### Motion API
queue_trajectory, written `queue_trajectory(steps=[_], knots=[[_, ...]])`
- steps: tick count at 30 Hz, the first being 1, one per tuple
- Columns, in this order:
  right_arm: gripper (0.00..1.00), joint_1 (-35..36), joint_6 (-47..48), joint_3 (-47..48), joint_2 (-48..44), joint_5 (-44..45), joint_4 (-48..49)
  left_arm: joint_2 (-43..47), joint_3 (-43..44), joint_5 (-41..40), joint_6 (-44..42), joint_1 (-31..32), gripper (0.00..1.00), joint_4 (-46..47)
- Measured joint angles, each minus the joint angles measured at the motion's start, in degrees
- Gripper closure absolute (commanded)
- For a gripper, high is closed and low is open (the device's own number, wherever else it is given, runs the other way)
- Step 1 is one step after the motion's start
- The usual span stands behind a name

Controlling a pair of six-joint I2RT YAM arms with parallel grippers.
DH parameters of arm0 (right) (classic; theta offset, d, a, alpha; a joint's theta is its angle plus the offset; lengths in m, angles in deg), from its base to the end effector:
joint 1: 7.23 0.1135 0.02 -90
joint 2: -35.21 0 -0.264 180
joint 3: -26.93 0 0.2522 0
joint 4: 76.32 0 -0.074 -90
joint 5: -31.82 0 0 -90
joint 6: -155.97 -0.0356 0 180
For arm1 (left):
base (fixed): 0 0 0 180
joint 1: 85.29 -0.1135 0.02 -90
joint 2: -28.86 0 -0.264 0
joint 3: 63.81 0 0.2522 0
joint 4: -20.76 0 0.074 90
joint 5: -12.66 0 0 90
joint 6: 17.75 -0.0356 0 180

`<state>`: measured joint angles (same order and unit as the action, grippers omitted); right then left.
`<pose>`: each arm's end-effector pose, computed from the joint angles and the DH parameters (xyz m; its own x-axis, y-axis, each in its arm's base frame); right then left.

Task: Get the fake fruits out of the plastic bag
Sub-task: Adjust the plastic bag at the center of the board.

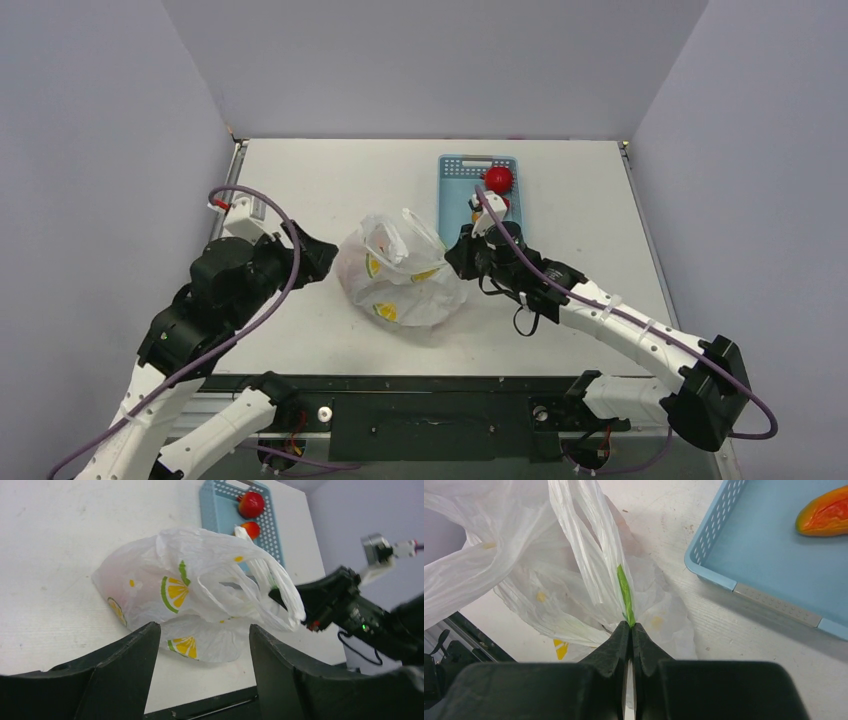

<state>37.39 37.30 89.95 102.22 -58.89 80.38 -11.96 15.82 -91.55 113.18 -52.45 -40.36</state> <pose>0.1889 0.1871 0.2887 -0.6271 0.0552 -0.7770 -0.4665 0.7722 0.4313 0.1031 -0.0562 0.4029 -0.4604 -0.4587 -0.7600 0.0441 0.8433 -0.5357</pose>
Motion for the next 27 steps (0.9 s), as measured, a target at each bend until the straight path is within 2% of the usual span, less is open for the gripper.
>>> queue_trajectory(steps=[5, 8, 13, 18, 22, 27], knots=[[1.00, 0.0, 0.6, 2.4, 0.9, -0.7, -1.6, 0.4, 4.0, 9.7, -10.7, 0.0, 0.38, -0.3], [1.00, 0.0, 0.6, 2.6, 1.2, -1.3, -2.5, -1.7, 5.7, 15.2, -19.0, 0.0, 0.42, 0.1], [1.00, 0.0, 0.8, 3.5, 1.8, -1.9, -3.8, -3.6, 2.6, 19.3, -34.4, 1.1, 0.31, 3.6], [1.00, 0.0, 1.1, 4.2, 2.2, -2.1, -4.3, -3.6, -3.5, 20.3, -48.1, 1.6, 0.28, 9.7], [1.00, 0.0, 1.5, 5.3, 2.7, -2.1, -4.7, -7.5, -4.2, 23.0, -55.0, 1.6, 0.27, 14.7], [1.00, 0.0, 2.5, 7.3, 4.4, -2.7, -5.1, -15.0, -4.8, 26.6, -58.3, 1.6, 0.23, 22.1]])
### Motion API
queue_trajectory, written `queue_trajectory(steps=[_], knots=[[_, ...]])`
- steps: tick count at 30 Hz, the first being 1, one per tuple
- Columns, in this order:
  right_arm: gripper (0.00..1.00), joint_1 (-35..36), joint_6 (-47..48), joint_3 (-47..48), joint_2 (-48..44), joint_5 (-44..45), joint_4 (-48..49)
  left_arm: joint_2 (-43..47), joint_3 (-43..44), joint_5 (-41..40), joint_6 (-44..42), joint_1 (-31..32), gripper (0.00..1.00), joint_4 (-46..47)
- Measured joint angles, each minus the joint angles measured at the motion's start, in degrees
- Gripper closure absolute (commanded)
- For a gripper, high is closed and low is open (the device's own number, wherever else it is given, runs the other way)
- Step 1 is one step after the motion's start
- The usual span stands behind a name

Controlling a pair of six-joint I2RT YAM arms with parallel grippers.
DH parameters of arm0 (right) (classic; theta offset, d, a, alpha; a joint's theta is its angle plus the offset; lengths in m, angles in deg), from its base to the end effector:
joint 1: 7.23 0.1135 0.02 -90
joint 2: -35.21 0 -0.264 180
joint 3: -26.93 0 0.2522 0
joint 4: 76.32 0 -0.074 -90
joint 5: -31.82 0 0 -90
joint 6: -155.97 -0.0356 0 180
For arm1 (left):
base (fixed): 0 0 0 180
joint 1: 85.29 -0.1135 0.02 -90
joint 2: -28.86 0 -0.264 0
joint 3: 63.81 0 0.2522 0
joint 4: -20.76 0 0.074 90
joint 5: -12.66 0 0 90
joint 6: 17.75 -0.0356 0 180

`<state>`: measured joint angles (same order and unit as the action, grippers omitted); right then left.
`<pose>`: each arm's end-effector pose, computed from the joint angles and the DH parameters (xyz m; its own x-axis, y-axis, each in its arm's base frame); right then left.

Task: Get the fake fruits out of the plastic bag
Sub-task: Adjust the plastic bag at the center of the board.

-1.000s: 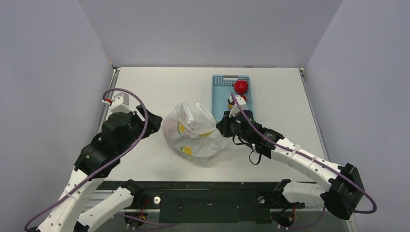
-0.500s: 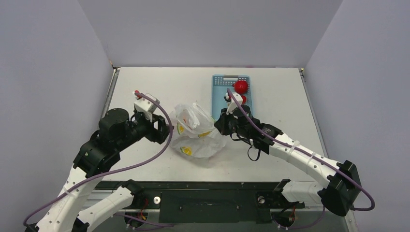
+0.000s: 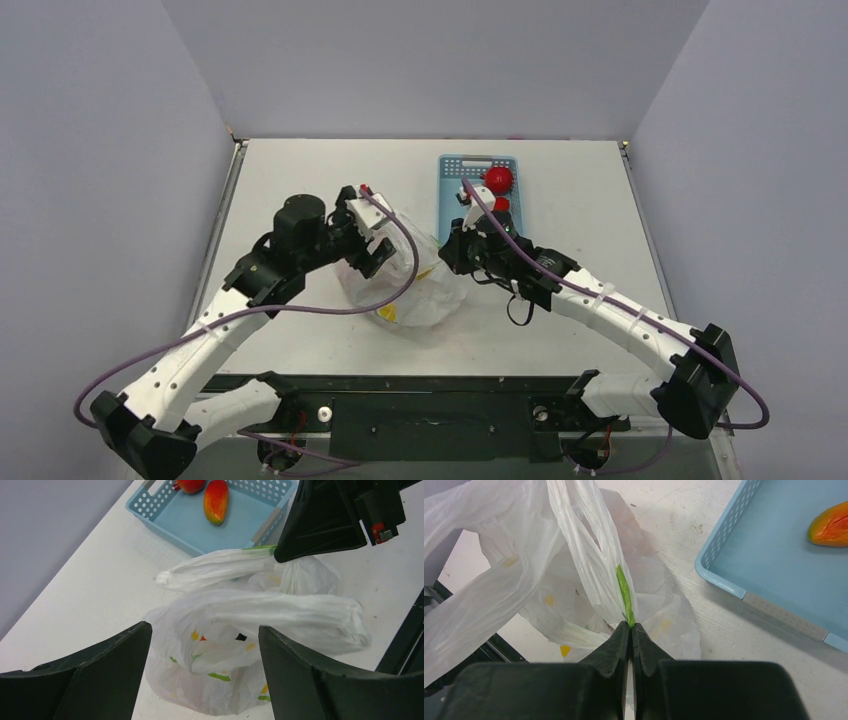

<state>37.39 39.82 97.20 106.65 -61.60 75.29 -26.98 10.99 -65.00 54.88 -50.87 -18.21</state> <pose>0.2002 0.2006 0.3046 -0.6405 -0.0140 -0.7678 -0.5078 0.7578 0.4098 0.1710 -0.1264 0.3767 -0.0551 0.3913 -0.9186 0.7694 0.6030 0.2107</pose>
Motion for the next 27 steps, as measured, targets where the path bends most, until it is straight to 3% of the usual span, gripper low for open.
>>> queue_trajectory(steps=[4, 6, 8, 9, 11, 16, 22, 25, 27], knots=[[1.00, 0.0, 0.0, 0.2, 0.5, -0.4, -0.1, -6.3, 0.0, 3.9, -0.7, -0.1, 0.26, 3.6], [1.00, 0.0, 0.0, 0.2, 0.5, -0.6, 0.0, -9.0, 0.0, 6.3, -0.9, -0.2, 0.35, 4.6], [1.00, 0.0, -0.2, 0.2, 0.5, -0.9, 0.0, -11.4, 0.0, 7.6, -1.2, -0.4, 0.51, 5.2], [1.00, 0.0, -0.2, 0.2, 0.5, -1.0, 0.0, -12.2, 0.0, 7.6, -1.1, -0.6, 0.73, 5.3], [1.00, 0.0, -0.3, 0.2, 0.5, -1.2, 0.0, -13.6, 0.0, 6.3, -0.8, -1.0, 0.98, 6.2], [1.00, 0.0, -0.9, 0.2, 0.6, -1.2, 0.0, -12.9, -2.6, -3.5, 0.8, -1.6, 1.00, 15.4], [1.00, 0.0, -3.6, 0.5, 1.6, 1.2, -0.1, -9.7, -6.6, -28.7, 8.0, -1.8, 1.00, 25.8], [1.00, -0.1, -4.8, 3.1, 3.6, 3.1, -0.4, -10.6, -2.1, -40.9, 15.6, -3.8, 1.00, 20.8], [1.00, -0.3, -5.3, 7.6, 6.2, 3.5, 0.4, -12.3, 3.7, -43.5, 22.1, -7.1, 1.00, 14.1]])
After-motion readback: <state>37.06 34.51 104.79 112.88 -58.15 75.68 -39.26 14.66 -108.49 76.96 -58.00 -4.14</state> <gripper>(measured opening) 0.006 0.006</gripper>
